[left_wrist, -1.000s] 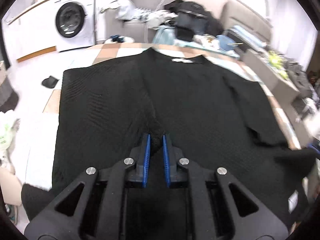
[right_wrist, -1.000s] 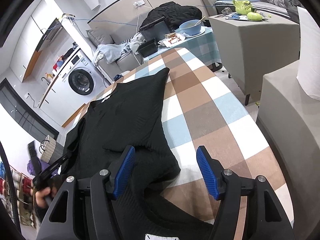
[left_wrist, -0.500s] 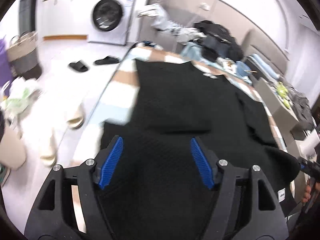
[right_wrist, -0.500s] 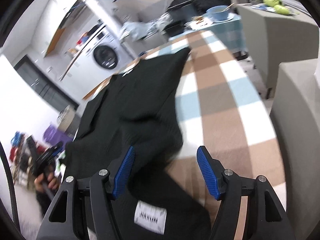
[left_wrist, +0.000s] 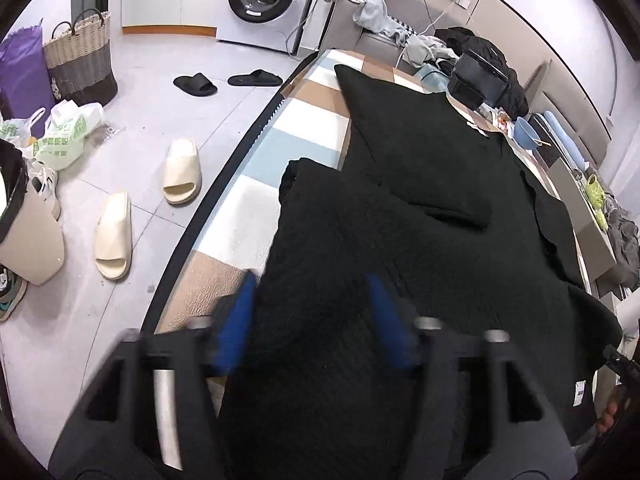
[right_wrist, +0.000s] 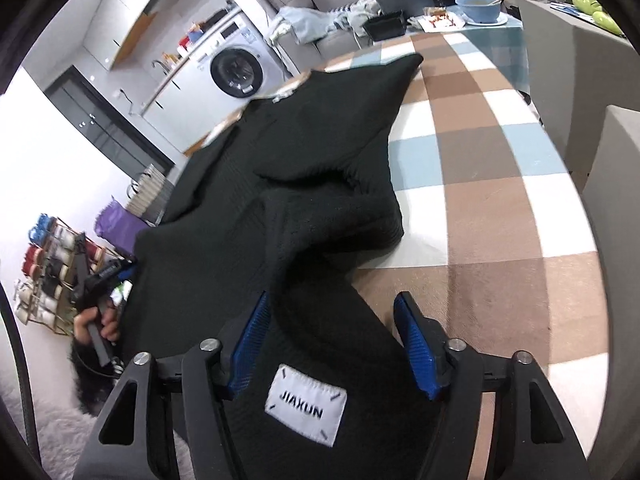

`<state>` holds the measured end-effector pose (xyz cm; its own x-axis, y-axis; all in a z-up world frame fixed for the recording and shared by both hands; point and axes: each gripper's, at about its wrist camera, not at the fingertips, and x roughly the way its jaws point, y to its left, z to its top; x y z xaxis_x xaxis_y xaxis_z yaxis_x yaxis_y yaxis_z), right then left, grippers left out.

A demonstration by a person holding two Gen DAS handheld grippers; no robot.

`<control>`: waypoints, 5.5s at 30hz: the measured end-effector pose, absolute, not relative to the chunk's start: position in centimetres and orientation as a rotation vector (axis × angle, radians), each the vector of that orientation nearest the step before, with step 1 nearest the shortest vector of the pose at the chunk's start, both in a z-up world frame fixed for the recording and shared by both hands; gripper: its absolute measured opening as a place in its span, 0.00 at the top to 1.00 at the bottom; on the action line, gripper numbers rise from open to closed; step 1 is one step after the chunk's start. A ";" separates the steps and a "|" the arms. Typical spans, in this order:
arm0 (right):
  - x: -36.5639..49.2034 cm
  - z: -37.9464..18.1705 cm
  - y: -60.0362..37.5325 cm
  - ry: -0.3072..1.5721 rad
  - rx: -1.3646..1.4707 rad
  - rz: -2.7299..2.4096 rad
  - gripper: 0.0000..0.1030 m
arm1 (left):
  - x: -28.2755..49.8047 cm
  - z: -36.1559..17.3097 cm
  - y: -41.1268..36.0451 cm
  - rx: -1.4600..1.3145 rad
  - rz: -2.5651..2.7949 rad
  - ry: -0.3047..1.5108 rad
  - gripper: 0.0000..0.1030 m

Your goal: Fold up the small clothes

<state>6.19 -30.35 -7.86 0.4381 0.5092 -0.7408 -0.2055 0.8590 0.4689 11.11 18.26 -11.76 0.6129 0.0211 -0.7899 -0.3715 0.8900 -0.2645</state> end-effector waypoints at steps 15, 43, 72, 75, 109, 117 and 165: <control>10.6 -1.6 -31.9 0.720 0.359 0.405 0.95 | 13.8 -4.6 19.3 -0.394 0.209 0.660 0.96; 16.8 -9.2 -29.0 0.972 0.323 0.294 0.63 | 23.6 -11.8 16.6 -0.376 0.183 0.896 0.68; 8.6 -7.6 -33.6 0.980 0.282 0.324 0.61 | 12.6 -10.4 16.0 -0.387 0.131 0.897 0.69; 8.6 -8.0 -33.3 0.977 0.267 0.315 0.62 | 12.1 -10.3 16.0 -0.386 0.130 0.869 0.89; 12.4 -7.3 -36.8 0.898 0.465 0.157 0.59 | 16.0 -8.9 20.0 -0.481 0.239 0.826 0.56; 9.0 -8.1 -36.4 0.884 0.493 0.236 0.53 | 13.0 -10.0 18.7 -0.504 0.212 0.845 0.53; 11.4 -10.2 -36.4 0.857 0.760 0.252 0.52 | 12.3 -9.7 19.5 -0.630 0.214 0.833 0.50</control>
